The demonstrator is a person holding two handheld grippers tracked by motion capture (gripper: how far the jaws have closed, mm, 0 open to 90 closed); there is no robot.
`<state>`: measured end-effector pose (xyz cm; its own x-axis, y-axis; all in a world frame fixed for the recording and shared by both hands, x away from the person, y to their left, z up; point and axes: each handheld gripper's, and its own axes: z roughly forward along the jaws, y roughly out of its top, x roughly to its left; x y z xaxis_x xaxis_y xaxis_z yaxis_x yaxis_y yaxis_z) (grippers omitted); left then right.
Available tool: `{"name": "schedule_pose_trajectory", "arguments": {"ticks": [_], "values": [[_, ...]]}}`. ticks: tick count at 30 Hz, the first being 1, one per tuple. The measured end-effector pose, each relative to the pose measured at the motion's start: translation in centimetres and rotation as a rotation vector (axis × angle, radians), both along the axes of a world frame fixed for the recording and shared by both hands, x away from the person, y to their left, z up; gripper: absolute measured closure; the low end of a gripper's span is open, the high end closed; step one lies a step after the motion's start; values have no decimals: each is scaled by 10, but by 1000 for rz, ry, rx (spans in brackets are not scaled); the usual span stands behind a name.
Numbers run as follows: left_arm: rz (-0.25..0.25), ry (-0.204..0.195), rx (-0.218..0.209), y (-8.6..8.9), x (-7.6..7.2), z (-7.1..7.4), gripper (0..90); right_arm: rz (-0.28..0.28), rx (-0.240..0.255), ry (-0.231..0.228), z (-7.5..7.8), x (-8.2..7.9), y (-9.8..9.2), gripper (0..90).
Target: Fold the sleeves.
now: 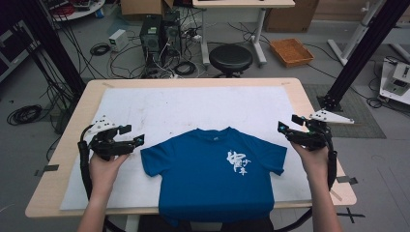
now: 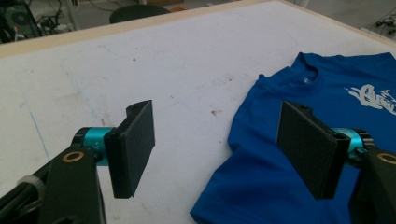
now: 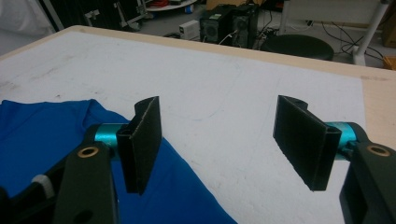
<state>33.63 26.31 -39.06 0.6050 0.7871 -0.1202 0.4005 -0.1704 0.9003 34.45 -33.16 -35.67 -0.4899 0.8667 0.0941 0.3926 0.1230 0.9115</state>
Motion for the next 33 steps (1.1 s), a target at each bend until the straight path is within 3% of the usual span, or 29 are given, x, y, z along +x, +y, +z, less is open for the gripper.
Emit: {"name": "schedule_pose_trajectory", "arguments": {"ticks": [5,10,14,16,21,27,32,33], "values": [[-10,19,-3,4,0,-9,345,0,2,0,0,0,0,327],[-22,102,20,4,4,-26,413,0,-3,1,-1,2,1,327],[-33,169,73,0,10,-37,469,5,-6,5,-1,2,3,327],[-30,198,79,-2,12,-41,485,5,-8,4,-1,2,3,327],[-19,248,105,-1,14,-48,562,6,-6,3,-1,1,3,327],[-29,270,124,-2,16,-52,668,6,-7,2,-1,1,3,327],[-62,272,133,-6,15,-53,874,6,-4,0,-1,1,3,327],[-62,272,133,-6,15,-53,879,6,-3,-1,0,1,3,327]]}}
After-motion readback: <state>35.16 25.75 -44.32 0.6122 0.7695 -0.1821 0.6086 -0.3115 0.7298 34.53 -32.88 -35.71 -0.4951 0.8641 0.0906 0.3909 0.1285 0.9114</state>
